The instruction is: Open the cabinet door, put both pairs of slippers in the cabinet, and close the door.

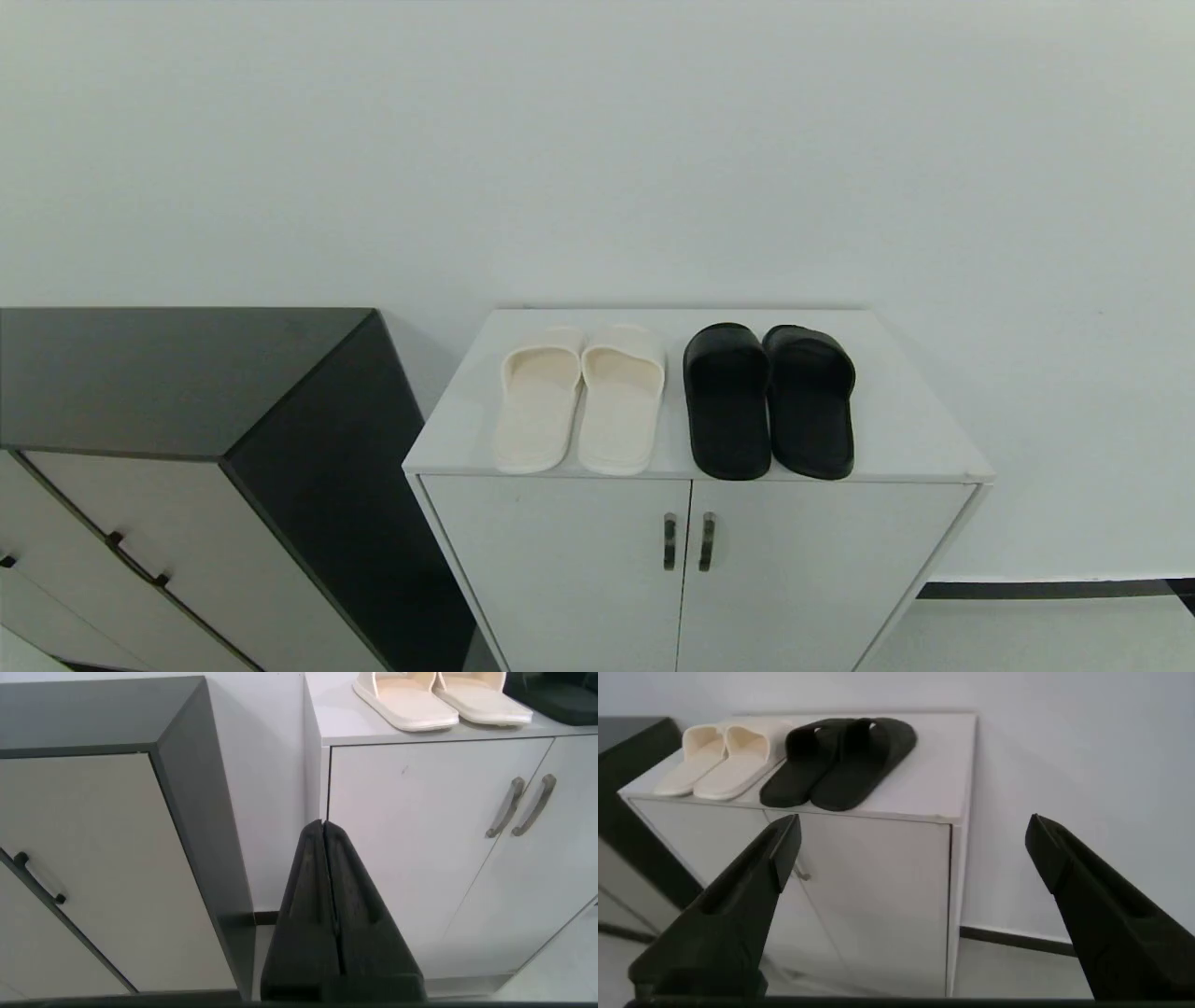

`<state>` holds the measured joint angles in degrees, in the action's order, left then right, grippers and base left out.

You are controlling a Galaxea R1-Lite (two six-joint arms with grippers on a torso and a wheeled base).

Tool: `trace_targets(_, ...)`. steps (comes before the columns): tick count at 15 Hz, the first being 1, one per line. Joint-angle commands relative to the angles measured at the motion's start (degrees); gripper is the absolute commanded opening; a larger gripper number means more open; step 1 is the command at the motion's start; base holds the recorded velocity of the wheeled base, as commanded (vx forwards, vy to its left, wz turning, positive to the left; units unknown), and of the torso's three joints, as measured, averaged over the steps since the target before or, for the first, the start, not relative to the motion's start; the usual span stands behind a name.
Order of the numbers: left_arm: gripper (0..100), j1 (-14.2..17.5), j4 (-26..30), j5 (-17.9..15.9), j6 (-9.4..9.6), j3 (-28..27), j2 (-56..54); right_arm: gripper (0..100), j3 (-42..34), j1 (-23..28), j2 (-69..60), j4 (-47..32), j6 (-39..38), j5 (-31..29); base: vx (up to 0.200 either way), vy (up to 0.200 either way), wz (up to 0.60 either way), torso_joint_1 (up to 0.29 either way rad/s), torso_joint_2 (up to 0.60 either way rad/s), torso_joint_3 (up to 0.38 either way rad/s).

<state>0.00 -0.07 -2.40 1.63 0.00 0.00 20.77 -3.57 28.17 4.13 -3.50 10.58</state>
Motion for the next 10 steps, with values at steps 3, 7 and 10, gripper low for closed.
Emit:
trace_targets(3,0,0.0,0.0,-0.1,-0.05,0.0,0.1,100,6.8,-31.0,29.6,12.8,-6.5,-20.3,0.0,0.0,0.0,0.0,0.0,0.0)
trace_targets(7,0,0.0,0.0,-0.1,-0.05,0.0,0.1,100,19.0,-43.4,45.2,13.5,-14.2,-35.3,0.0,0.0,0.0,0.0,0.0,0.0)
trace_targets(10,0,0.0,0.0,-0.1,-0.05,0.0,0.1,100,26.6,-43.3,55.7,13.7,-16.9,-39.8,0.0,0.0,0.0,0.0,0.0,0.0)
